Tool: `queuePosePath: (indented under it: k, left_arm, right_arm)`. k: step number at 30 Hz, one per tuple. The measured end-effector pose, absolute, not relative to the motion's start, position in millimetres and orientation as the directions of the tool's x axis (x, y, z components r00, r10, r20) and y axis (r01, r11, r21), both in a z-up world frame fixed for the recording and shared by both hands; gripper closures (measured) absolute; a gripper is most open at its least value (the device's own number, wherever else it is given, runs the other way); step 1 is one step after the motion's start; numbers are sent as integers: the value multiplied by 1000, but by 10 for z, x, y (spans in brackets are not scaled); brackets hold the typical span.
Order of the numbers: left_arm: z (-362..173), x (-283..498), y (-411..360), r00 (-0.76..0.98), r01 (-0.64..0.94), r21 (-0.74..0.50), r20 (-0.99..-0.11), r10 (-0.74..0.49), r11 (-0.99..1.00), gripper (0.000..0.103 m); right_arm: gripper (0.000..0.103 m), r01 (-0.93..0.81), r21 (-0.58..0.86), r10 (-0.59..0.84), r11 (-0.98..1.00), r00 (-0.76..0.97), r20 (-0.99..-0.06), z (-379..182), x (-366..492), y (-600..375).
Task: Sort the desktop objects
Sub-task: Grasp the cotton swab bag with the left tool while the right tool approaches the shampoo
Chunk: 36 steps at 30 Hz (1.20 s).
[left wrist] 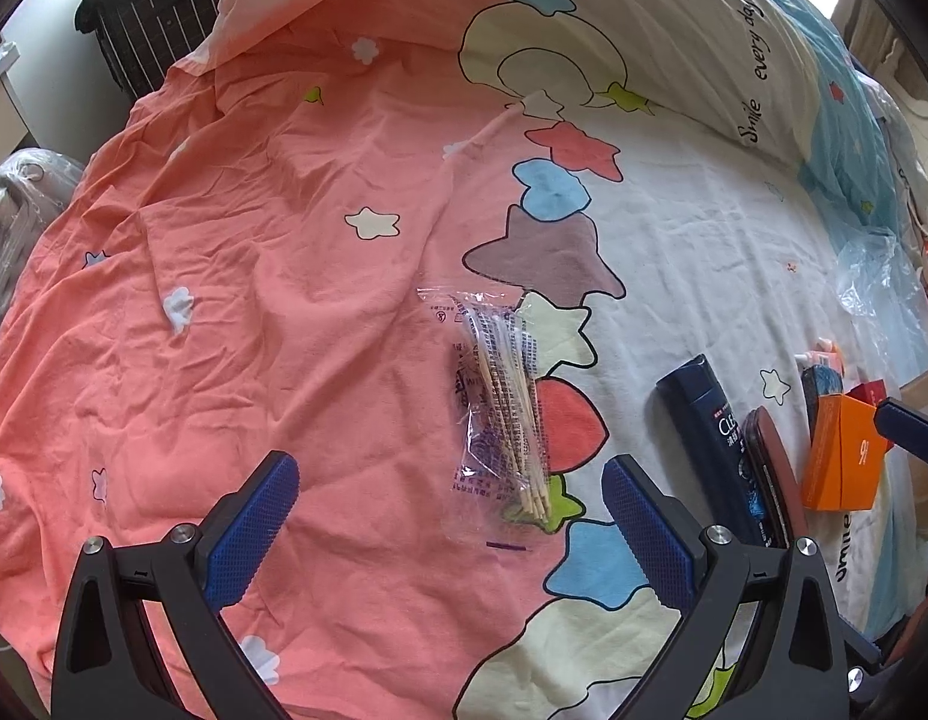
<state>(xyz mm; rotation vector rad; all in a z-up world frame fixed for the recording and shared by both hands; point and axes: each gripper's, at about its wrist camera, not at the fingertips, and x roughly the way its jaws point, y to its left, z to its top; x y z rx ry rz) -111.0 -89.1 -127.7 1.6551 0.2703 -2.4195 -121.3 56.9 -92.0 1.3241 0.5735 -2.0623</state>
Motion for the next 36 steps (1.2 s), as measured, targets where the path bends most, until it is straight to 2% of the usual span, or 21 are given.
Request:
queuePosePath:
  k: [15,20,21,22,24,26,28,36]
  left_arm:
    - [-1575,-1297,-945,-315,264,-55,-949,-32,-963,0]
    - [-1671,-1359,-927,-287,259,-42,-957,-35,-965,15]
    - [-1691,-1365,-926,-279,256,-47,-960,-27,-966,26]
    - [-1707,-1368,-927,-275,253,-59,-961,-13,-966,33]
    - [-1714,-1365,-921,-280,239,-83,-960,13,-967,39]
    - [-1711,-1360,-906,-286,219,-91,-958,25,-971,50]
    - [-1694,-1349,-905,-295,206,-101,-955,37,-973,67]
    - [-1663,-1301,-1004,-294,187,-156,-951,96,-970,77]
  right_arm:
    - [0,742,-25,-265,-670,-271,-925,-1067,-1364,478]
    - [0,739,-16,-266,-673,-262,-928,-1119,-1397,503]
    - [0,739,-10,-267,-673,-256,-929,-1128,-1406,510]
    - [0,738,-10,-267,-675,-257,-929,-1137,-1415,516]
    - [0,735,-10,-266,-678,-258,-929,-1154,-1434,527]
    - [0,731,3,-276,-683,-254,-927,-1159,-1447,536]
    - [0,724,5,-277,-690,-257,-926,-1169,-1459,538]
    - [0,726,42,-305,-686,-235,-923,-1236,-1492,493]
